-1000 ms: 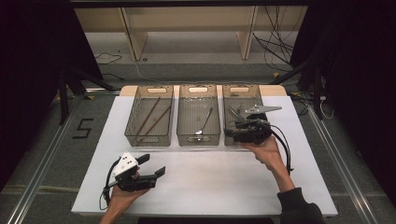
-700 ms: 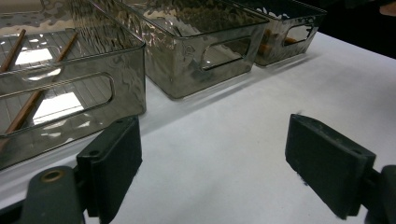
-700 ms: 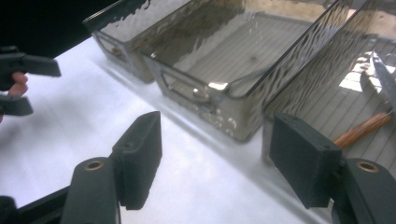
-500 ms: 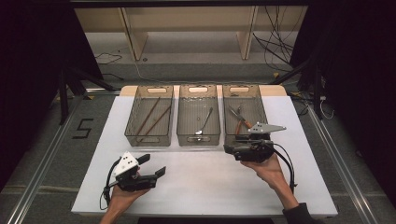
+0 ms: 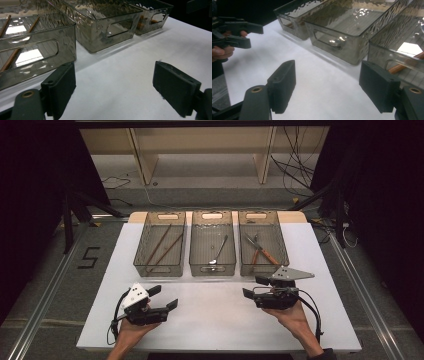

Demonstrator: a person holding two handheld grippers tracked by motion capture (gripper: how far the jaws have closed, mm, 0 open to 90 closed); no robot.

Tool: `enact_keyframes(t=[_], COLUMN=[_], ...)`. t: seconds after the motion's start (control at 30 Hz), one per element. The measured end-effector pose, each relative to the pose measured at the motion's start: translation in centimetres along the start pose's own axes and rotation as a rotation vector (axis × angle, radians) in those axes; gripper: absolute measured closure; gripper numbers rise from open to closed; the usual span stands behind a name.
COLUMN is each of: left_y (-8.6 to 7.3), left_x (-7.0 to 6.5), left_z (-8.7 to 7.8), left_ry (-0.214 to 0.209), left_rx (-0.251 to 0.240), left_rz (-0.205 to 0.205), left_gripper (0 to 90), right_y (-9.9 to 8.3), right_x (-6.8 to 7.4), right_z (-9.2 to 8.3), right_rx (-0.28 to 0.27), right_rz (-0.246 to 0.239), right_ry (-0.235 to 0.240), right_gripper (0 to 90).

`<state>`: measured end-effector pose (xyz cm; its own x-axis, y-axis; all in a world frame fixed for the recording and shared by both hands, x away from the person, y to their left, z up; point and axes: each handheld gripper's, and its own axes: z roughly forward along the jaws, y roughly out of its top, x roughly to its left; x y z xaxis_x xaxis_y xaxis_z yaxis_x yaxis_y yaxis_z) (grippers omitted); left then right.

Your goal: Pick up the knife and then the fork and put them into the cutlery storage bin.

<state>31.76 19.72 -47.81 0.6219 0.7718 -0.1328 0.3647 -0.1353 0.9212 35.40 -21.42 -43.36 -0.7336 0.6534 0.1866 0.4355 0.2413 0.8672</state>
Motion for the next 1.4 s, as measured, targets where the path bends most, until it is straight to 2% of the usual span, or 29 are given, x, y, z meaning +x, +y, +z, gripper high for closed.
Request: enact_keyframes(t=[0.43,0.57,0.67,0.9,1.4], left_y=[0.0,0.0,0.0,0.0,0.0], left_x=[0.1,0.1,0.1,0.1,0.1], left_z=[-0.1,-0.1,-0.1,0.0,0.1], left_ry=[-0.010,-0.015,-0.020,-0.022,-0.021], left_rx=[0.000,0.001,0.006,0.011,0.011], left_rz=[-0.014,-0.014,-0.013,-0.012,-0.015], left_gripper=[18.1,18.1,18.0,17.8,17.8], right_y=[-2.9,-3.7,-4.1,-4.5,-4.6], right_x=[1.1,1.0,0.7,0.3,0.2], right_z=[-0.6,-0.9,-1.3,-1.9,-1.7], right_rx=[-0.010,-0.007,-0.021,-0.035,-0.030], right_rz=[-0.011,-0.010,0.011,0.025,0.025], right_ry=[0.014,0.007,0.004,-0.009,-0.009], right_gripper=[24.7,23.2,22.7,22.1,22.1])
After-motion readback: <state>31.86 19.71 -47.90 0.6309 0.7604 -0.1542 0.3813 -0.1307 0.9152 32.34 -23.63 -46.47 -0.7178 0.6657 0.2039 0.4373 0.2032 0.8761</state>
